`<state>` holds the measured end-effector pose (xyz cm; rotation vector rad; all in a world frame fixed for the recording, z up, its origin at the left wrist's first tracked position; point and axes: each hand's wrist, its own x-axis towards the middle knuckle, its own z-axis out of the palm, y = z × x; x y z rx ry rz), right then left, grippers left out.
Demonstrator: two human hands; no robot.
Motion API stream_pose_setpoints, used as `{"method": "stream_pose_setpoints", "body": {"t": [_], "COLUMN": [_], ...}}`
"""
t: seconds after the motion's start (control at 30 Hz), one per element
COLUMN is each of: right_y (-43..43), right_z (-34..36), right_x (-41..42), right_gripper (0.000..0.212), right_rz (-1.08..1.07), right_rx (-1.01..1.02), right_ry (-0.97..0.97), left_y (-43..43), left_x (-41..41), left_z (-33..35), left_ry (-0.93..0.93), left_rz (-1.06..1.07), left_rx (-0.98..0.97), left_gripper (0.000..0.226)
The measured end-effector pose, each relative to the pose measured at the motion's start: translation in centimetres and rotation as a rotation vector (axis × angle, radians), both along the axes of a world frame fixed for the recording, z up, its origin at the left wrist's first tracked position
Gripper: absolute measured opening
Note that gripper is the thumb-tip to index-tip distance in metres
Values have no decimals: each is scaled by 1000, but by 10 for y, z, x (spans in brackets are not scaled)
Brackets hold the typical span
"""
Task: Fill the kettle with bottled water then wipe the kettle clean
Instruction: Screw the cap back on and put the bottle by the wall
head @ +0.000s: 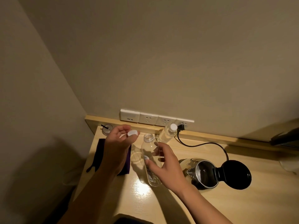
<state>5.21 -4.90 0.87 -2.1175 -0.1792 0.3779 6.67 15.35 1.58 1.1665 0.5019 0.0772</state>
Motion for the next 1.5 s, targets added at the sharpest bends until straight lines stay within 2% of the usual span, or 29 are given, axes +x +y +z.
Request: {"method": "stream_pose_setpoints", "body": {"t": [0.3,0.47,0.57,0.63,0.7,0.8,0.9,0.97,1.0,1.07,1.1,1.13,1.2,1.27,1.33,1.4,1.5], "right_y": [7,1,1,1,1,0,-3,-3,-2,1,3,5,9,12,14,15,14], "right_z": [17,20,24,28,33,49,64,69,72,70,68,66,61,55,51,49,54], "right_x": [-3,-6,-4,-3,-2,3,10,13,14,14,13,13,13,12,9,8,9], "right_gripper": [67,70,78,83,73,54,45,53,64,79,72,59,47,55,63,62,46], "right_rz": [15,37,37,32,36,114,292,395,414,347,265,172,14,-40,-29,6,81], "right_rx": [88,-52,-149,-163,-42,317,584,771,849,914,847,696,337,145,58,120,484], "right_ry": [-92,-181,-207,-180,-85,245,479,683,763,780,683,534,239,46,-54,16,301], "left_y": [-20,-21,-17,-11,-3,6,10,9,8,7,7,6,1,-8,-14,-14,-8], "left_x": [-5,0,4,5,8,10,14,16,17,19,21,24,28,30,34,40,48], "left_z": [39,48,53,55,55,54,55,57,59,64,67,71,85,95,98,95,88], "left_ry": [-75,-23,-15,-30,-76,-171,-334,-453,-475,-406,-358,-317,-217,-107,-35,-39,-179], "left_rz": [-133,-176,-286,-379,-463,-524,-584,-658,-685,-680,-658,-641,-639,-646,-618,-625,-703], "left_rx": [67,70,124,134,73,-43,-127,-131,-142,-150,-76,82,552,1080,1457,1540,1312], "left_gripper": [43,33,22,25,33,46,42,38,37,33,34,37,53,78,83,76,62]}}
